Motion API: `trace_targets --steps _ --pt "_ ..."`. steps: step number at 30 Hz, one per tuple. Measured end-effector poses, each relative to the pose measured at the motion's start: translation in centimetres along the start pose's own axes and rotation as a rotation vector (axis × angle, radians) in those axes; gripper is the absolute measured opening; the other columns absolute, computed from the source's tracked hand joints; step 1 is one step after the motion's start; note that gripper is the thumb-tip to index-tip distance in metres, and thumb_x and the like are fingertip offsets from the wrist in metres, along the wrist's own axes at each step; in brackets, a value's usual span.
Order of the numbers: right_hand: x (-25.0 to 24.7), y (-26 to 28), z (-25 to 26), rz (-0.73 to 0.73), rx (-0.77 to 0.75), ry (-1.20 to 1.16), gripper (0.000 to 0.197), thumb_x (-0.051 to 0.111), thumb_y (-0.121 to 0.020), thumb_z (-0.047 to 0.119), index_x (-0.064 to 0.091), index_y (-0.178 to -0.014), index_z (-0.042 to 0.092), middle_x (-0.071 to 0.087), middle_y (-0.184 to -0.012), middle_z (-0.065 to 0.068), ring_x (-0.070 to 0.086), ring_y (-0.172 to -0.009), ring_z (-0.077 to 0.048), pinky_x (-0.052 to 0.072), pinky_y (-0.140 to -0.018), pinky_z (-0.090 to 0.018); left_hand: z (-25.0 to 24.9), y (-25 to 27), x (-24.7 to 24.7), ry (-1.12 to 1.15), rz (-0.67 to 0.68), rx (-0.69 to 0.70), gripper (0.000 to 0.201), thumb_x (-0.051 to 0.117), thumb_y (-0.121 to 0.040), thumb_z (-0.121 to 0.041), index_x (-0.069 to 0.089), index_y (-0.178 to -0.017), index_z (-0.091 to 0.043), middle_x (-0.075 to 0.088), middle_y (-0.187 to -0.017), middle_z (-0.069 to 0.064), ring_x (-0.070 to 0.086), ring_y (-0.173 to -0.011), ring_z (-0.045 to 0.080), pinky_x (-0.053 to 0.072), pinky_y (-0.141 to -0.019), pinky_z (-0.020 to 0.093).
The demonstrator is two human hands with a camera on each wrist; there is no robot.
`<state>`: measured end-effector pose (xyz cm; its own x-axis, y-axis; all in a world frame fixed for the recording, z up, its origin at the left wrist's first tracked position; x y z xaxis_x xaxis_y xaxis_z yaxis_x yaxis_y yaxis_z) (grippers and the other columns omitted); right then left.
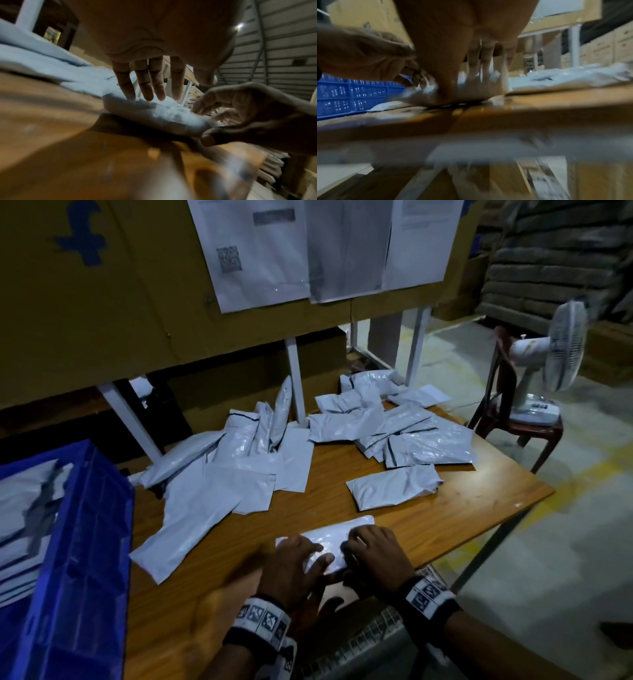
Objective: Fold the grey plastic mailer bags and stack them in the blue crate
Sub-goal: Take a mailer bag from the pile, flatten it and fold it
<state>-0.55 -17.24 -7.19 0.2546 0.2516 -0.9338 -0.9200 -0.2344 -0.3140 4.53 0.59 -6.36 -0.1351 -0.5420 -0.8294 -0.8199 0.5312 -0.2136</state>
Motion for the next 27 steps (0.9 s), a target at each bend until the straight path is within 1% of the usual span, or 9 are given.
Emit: trace_targets --steps 4,7,9,11,14,18,21,24,27 --pt "-0.2 1.2 -0.4 -0.001 -0.011 -0.05 0.034 0.064 -0.089 0.058 0.064 -0.108 0.03 0.061 -0.122 0.002 0.057 -0.113 -0.019 0.048 -0.09 -0.039 -0.4 1.3 0.7 -0.14 -0.05 0.027 0.044 0.046 -0.098 -0.057 0.074 -0.114 -0.027 0.067 -0.117 -0.005 0.058 -0.112 0.015 0.05 -0.099 0.04" --pt "0.1 -0.9 -0.5 -0.098 0.021 -0.02 0.035 0.054 -0.099 0.046 0.068 -0.121 0.023 0.064 -0.133 -0.003 0.059 -0.126 -0.024 0.047 -0.1 -0.042 -0.7 -0.1 1.1 -0.255 -0.011 0.032 0.046 0.043 -0.1 -0.046 0.068 -0.128 -0.02 0.062 -0.139 0.008 0.054 -0.134 0.028 0.049 -0.105 0.048" --pt "0.9 -2.9 -0.5 -0.09 0.067 0.0 0.04 0.047 -0.102 0.04 0.068 -0.128 0.017 0.063 -0.14 -0.006 0.055 -0.135 -0.025 0.042 -0.109 -0.045 -0.8 -1.4 1.7 -0.328 0.066 0.001 0.053 0.036 -0.101 -0.042 0.062 -0.138 -0.013 0.056 -0.148 0.012 0.047 -0.142 0.03 0.044 -0.11 0.05" --pt "2.4 -4.1 -0.1 -0.031 0.073 -0.004 0.045 0.042 -0.102 0.036 0.068 -0.131 0.013 0.062 -0.143 -0.007 0.053 -0.138 -0.024 0.04 -0.113 -0.048 -0.6 -2.4 2.4 -0.373 0.132 -0.082 0.064 0.021 -0.102 -0.043 0.05 -0.148 -0.01 0.046 -0.157 0.011 0.035 -0.15 0.027 0.031 -0.119 0.048" --pt "4.6 -3.8 0.5 0.013 0.039 -0.035 0.046 0.037 -0.106 0.034 0.068 -0.132 0.011 0.063 -0.141 -0.008 0.054 -0.137 -0.024 0.041 -0.114 -0.053 0.4 -2.9 3.9 -0.401 0.315 -0.194 0.07 0.002 -0.103 -0.045 0.019 -0.162 -0.01 0.015 -0.17 0.008 0.005 -0.158 0.023 0.01 -0.127 0.047" --pt "5.8 -2.7 0.6 0.013 0.064 -0.014 0.052 0.029 -0.108 0.035 0.06 -0.141 0.01 0.053 -0.152 -0.007 0.041 -0.147 -0.022 0.03 -0.12 -0.054 1.5 -2.5 5.2 -0.43 0.412 -0.192 0.102 -0.029 -0.083 -0.061 0.007 -0.163 -0.009 0.001 -0.171 0.012 -0.004 -0.158 0.025 -0.001 -0.127 0.05" --pt "6.4 -2.7 0.2 0.021 0.048 0.014 0.059 0.019 -0.109 0.036 0.055 -0.146 0.009 0.048 -0.156 -0.007 0.037 -0.15 -0.023 0.029 -0.12 -0.055 1.3 -1.5 5.4 -0.376 0.374 -0.189 0.108 -0.03 -0.08 -0.073 -0.003 -0.163 -0.009 -0.009 -0.17 0.012 -0.009 -0.158 0.025 -0.02 -0.122 0.045" --pt "7.3 -2.6 -0.2 0.046 0.006 0.052 0.06 0.015 -0.11 0.035 0.053 -0.147 0.007 0.048 -0.156 -0.01 0.039 -0.149 -0.024 0.026 -0.119 -0.055 0.7 -1.3 5.0 -0.364 0.348 -0.207 0.109 -0.018 -0.083 -0.08 0.004 -0.163 -0.009 -0.002 -0.171 0.012 -0.003 -0.158 0.027 -0.01 -0.124 0.053" --pt "7.7 -2.4 -0.2 0.063 -0.017 0.092 0.057 0.023 -0.108 0.035 0.046 -0.152 0.007 0.041 -0.16 -0.01 0.033 -0.152 -0.025 0.024 -0.12 -0.056 1.2 -1.0 5.9 -0.384 0.385 -0.221 0.109 -0.01 -0.086 -0.083 0.008 -0.163 -0.009 0.001 -0.171 0.012 -0.002 -0.158 0.028 0.002 -0.125 0.058"
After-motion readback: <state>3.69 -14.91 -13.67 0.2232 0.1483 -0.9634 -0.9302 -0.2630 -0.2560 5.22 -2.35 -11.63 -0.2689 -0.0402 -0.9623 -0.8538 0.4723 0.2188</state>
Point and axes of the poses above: each hand's wrist, its own y-axis away from the middle knuckle, its own x-axis out of the palm, z = x × y, the point moved 6 cm from there along -y, towards the middle knuckle
